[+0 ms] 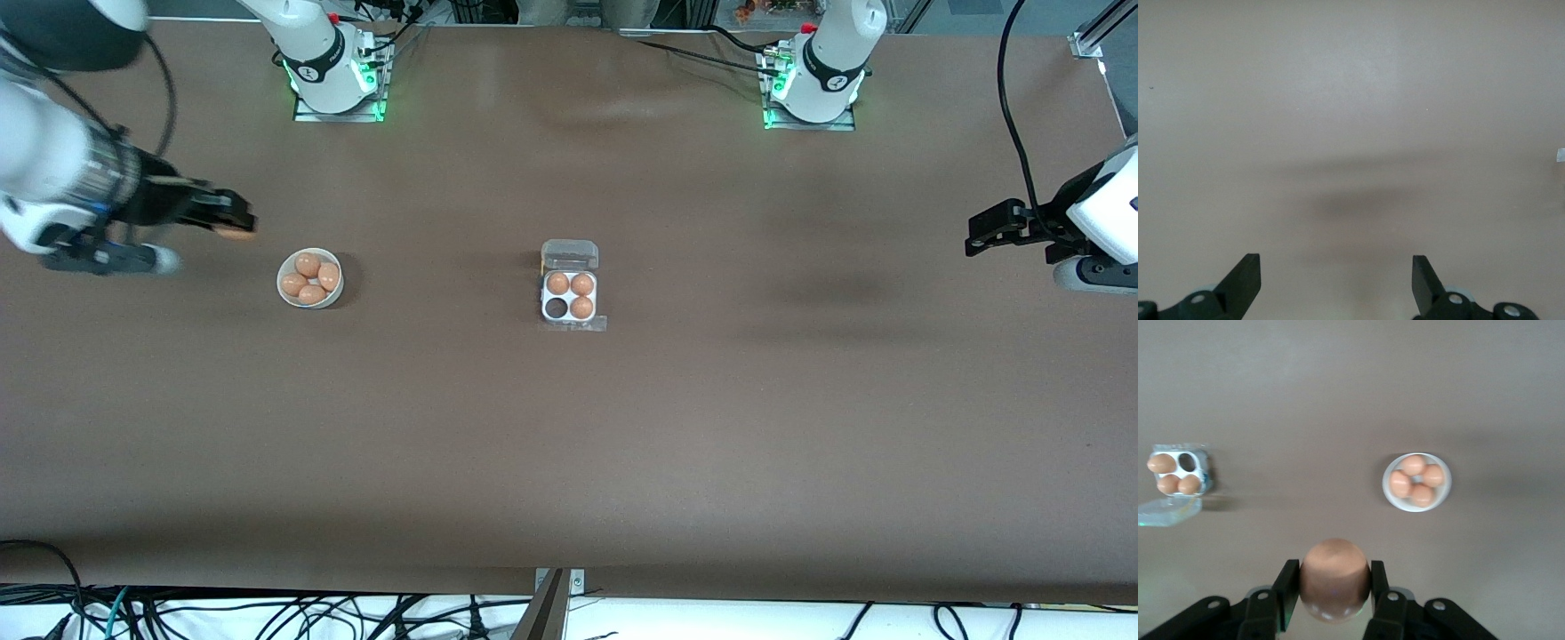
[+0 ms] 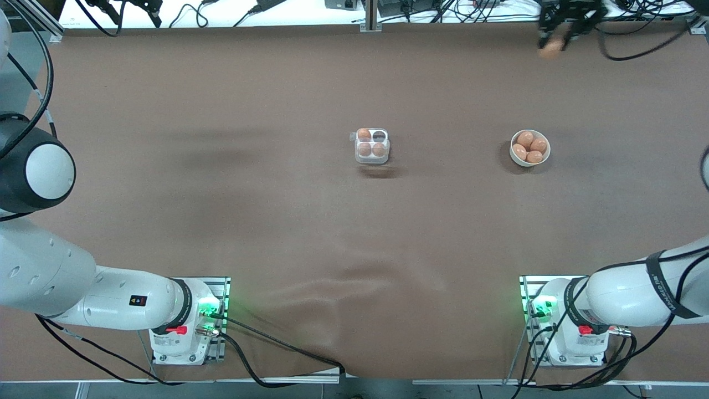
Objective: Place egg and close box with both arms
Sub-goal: 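Carry the egg to the clear carton and lower it into the empty slot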
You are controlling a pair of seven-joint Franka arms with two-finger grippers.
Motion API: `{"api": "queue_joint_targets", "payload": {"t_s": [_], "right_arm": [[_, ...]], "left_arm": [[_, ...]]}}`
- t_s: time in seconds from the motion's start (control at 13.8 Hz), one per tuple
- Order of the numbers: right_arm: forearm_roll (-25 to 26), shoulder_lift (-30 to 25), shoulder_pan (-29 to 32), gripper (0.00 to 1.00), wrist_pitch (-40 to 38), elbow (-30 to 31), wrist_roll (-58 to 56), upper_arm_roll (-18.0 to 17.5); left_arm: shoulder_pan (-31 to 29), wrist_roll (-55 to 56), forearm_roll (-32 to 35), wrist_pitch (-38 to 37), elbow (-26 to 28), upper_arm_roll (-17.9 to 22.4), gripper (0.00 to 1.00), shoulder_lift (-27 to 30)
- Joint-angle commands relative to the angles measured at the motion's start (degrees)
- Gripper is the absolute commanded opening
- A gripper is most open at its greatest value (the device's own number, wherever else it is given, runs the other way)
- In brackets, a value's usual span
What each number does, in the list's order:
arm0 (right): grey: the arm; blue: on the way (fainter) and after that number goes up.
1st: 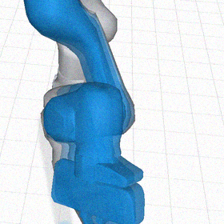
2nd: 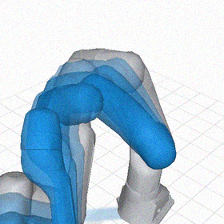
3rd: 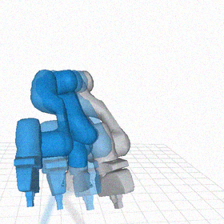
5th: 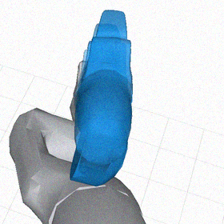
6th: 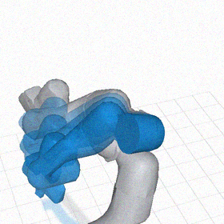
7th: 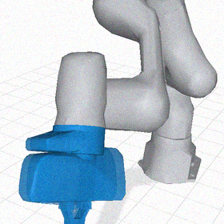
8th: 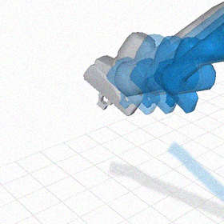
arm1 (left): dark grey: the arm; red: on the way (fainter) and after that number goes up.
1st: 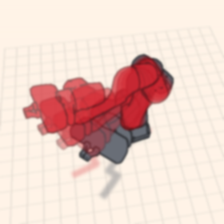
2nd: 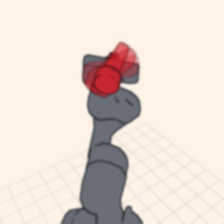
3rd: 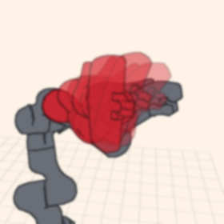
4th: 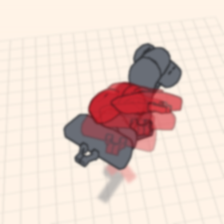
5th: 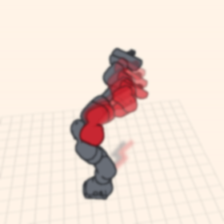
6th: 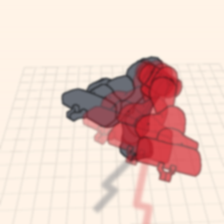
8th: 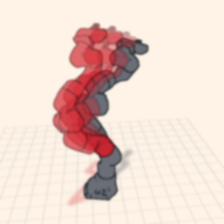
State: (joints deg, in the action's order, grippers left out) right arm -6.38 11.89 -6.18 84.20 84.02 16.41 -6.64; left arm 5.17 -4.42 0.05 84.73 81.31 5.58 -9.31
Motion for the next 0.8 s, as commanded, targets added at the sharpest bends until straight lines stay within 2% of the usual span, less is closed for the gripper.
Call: {"api": "queue_joint_targets", "payload": {"t_s": [0.0,0.22,0.73], "right_arm": [[-0.03,10.92,-7.33,0.00,-0.79,-11.65,8.96,-0.04],[-0.03,19.20,-12.97,0.00,3.50,-17.56,15.04,-0.04],[-0.21,28.26,-22.03,0.00,17.83,-17.13,26.64,-0.04]], "left_arm": [[-0.07,-1.12,0.92,-0.62,-1.69,-0.05,1.00,-0.71],[-0.07,-1.12,0.83,-0.62,-1.69,-0.05,1.00,-0.71],[-0.07,-1.12,0.83,-0.62,-1.69,-0.13,1.00,-0.71]]}}
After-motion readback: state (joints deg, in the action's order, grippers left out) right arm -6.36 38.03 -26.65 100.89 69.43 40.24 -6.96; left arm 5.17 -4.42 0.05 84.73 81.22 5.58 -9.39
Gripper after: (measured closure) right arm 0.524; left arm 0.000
